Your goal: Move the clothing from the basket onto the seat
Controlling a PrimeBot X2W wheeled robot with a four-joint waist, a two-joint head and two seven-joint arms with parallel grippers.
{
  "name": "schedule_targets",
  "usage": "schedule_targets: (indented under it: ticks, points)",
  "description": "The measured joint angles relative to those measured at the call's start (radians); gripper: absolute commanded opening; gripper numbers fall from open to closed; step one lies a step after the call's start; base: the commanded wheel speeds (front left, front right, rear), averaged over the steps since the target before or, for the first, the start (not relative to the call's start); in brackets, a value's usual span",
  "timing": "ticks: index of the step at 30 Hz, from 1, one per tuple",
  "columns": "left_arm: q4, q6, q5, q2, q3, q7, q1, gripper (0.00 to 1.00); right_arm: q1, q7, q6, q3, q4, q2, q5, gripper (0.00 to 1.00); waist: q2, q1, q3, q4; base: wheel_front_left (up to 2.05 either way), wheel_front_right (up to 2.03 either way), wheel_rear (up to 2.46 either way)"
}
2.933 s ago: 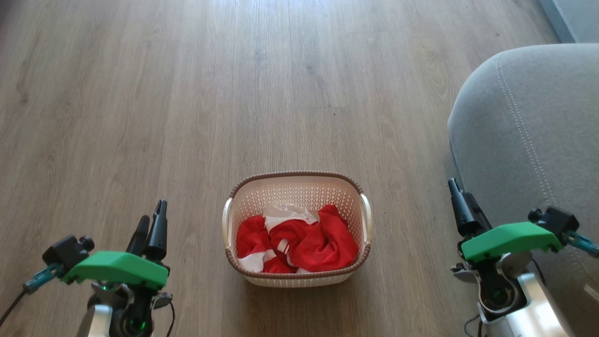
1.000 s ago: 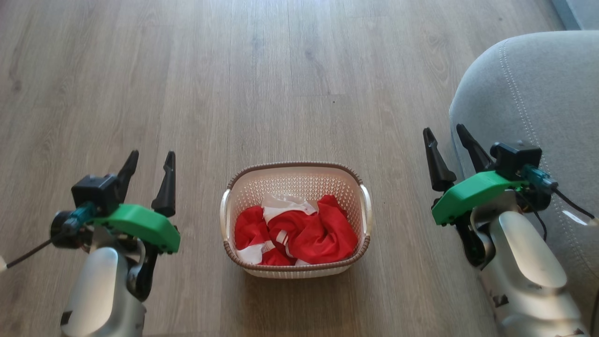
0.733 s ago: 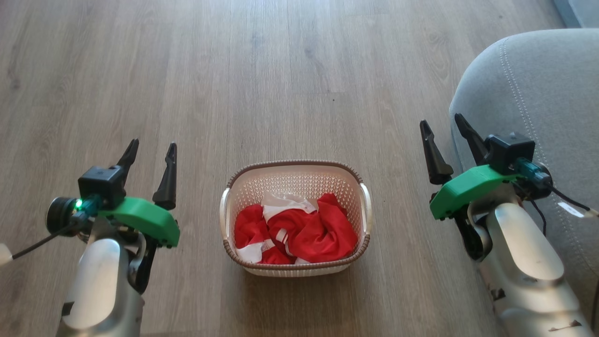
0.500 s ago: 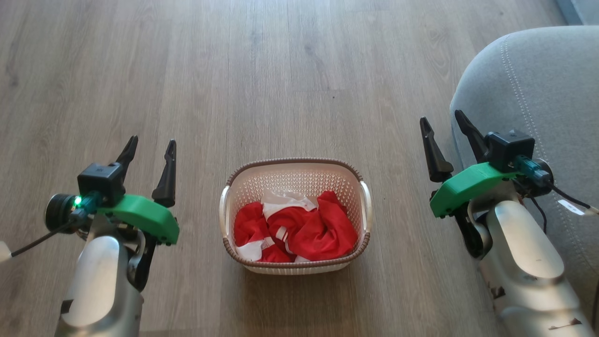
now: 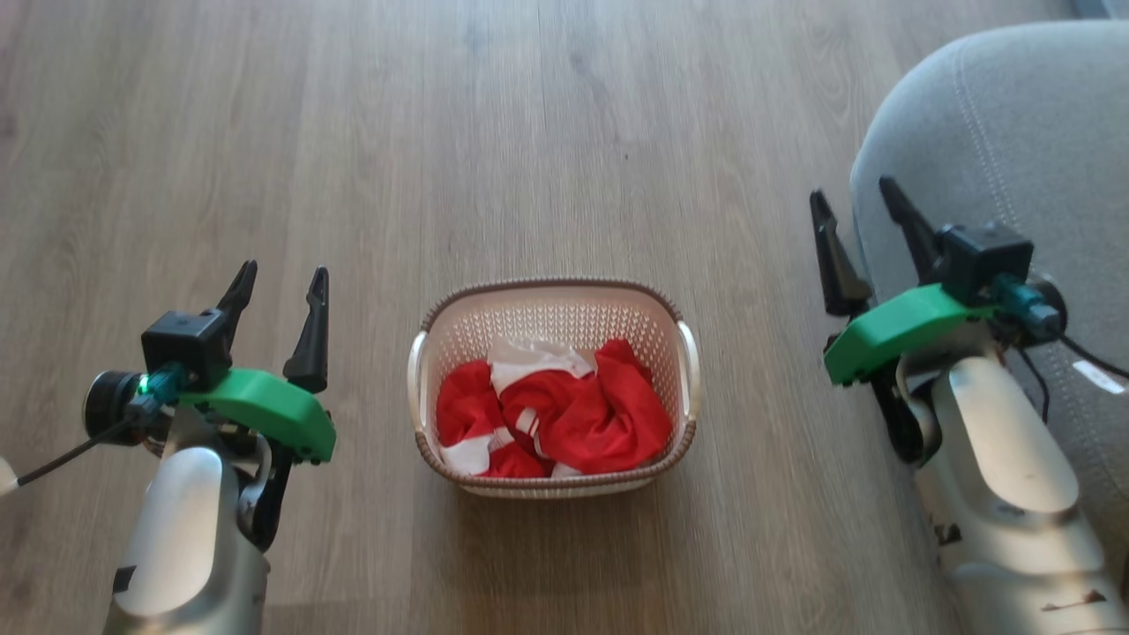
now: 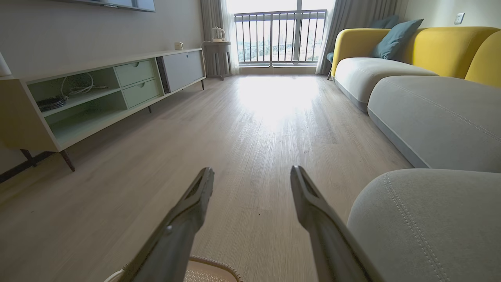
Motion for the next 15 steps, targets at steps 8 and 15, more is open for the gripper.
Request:
schedule_targets:
  ticks: [8,15]
  points:
    - [0.008,0.000,-0.052,0.001,-0.039,0.000,-0.045,1.00,-0.060,-0.001,0.000,-0.024,-0.099,0.015,-0.038,1.00,0.0000,0.0000,0.109,-0.015,0.00,0.00,0.00]
    - [0.029,0.000,-0.106,0.005,-0.109,-0.001,-0.108,1.00,-0.134,-0.002,0.000,-0.034,-0.190,0.028,-0.064,1.00,0.0000,0.0001,0.243,-0.035,0.00,0.00,0.00]
